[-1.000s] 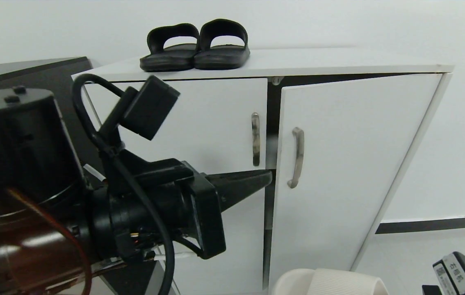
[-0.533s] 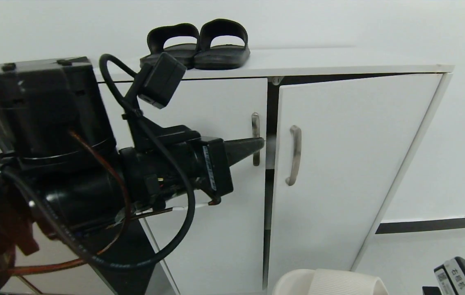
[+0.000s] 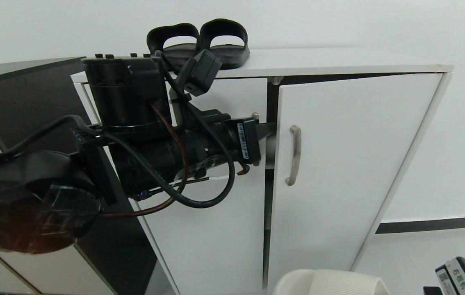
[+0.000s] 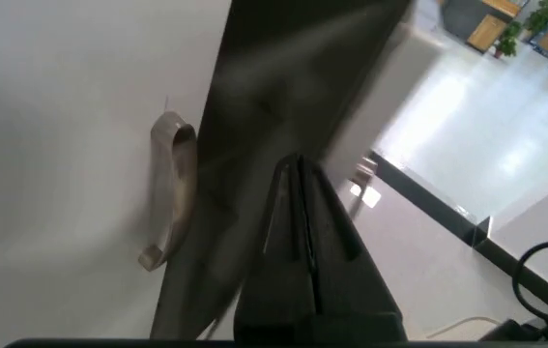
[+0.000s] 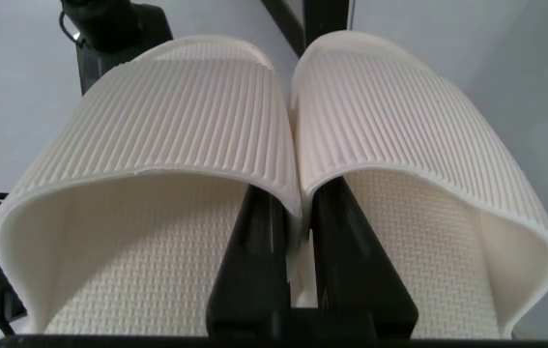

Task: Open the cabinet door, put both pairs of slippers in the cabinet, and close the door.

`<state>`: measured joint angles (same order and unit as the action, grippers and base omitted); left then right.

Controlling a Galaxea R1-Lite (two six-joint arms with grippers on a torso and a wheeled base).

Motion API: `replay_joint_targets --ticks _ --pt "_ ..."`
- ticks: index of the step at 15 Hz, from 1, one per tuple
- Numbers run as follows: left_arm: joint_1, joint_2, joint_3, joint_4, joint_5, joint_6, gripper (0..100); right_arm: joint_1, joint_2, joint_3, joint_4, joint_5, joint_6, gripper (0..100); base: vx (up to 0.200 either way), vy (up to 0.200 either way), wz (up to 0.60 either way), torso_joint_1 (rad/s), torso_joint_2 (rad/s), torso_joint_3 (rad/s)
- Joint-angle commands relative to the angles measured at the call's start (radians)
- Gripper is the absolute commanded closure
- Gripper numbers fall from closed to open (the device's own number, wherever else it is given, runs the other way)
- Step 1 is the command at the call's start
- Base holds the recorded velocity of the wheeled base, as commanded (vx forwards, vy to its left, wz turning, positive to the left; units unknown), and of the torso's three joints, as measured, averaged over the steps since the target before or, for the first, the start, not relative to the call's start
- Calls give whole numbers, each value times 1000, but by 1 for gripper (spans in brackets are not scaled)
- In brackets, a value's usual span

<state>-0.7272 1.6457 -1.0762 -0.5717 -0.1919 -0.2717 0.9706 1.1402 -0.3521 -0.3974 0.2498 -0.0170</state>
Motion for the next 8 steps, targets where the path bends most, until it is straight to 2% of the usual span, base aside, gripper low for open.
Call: replay_joint_targets --ticks 1,6,8 --pt "-3 29 -13 0 -1 0 100 0 9 -2 2 0 2 100 0 0 0 0 0 0" --pt "-12 31 -13 -2 3 -7 100 0 15 -7 51 -1 -1 100 0 0 0 0 0 0" --pt "-15 29 -13 -4 8 -9 100 0 16 -7 51 -1 0 100 -200 0 0 7 2 0"
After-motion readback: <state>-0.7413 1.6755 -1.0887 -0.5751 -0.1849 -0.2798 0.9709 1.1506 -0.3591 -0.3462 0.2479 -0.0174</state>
